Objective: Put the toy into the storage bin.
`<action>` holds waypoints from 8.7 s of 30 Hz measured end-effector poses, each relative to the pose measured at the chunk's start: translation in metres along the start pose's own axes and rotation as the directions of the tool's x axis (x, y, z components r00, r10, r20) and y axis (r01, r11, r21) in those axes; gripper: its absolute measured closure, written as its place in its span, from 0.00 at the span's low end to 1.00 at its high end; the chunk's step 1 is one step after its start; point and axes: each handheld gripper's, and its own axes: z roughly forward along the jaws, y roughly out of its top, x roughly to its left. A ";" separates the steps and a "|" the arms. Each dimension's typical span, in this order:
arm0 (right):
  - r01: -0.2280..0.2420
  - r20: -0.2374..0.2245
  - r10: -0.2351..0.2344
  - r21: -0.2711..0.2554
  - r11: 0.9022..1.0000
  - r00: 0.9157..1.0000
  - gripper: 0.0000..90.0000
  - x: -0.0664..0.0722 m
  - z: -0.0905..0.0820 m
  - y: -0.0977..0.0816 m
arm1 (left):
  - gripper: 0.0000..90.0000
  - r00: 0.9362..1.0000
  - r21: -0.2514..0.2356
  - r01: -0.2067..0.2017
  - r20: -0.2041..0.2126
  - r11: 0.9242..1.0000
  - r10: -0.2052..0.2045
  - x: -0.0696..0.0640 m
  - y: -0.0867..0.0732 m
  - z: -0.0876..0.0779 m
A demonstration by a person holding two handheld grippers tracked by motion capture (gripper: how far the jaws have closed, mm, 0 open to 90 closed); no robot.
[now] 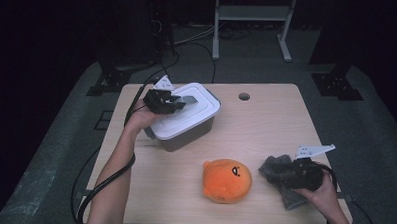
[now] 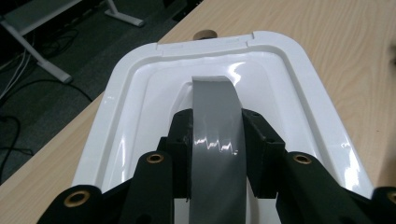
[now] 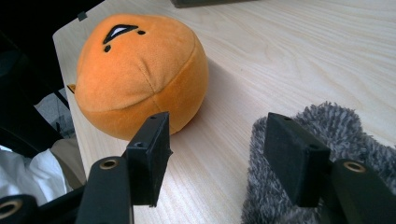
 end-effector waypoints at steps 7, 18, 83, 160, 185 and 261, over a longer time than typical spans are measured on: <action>-0.006 0.001 0.006 0.000 1.000 1.000 0.44 -0.001 0.000 -0.001 | 0.74 0.998 0.018 -0.024 0.054 1.000 0.023 -0.005 0.005 0.000; -0.003 -0.001 0.003 -0.001 1.000 1.000 0.44 -0.001 0.000 -0.001 | 0.74 0.990 0.005 -0.061 0.131 0.998 0.060 -0.022 0.013 0.007; 0.010 -0.020 -0.010 0.003 1.000 1.000 0.44 0.001 0.001 -0.001 | 0.74 0.968 0.022 -0.157 0.203 0.987 0.150 -0.058 0.044 0.030; 0.006 -0.008 -0.006 0.013 1.000 1.000 0.44 0.004 0.005 -0.001 | 0.74 0.999 -0.062 -0.053 0.007 0.997 0.054 -0.081 -0.090 -0.180; 0.004 -0.005 -0.004 0.012 1.000 1.000 0.44 0.003 0.005 -0.001 | 0.74 1.000 -0.068 -0.009 0.029 0.998 0.011 -0.093 -0.138 -0.184; 0.000 0.003 0.000 0.029 1.000 1.000 0.41 0.001 0.007 -0.004 | 0.28 0.991 -0.032 0.075 0.118 0.997 -0.071 -0.105 -0.144 -0.135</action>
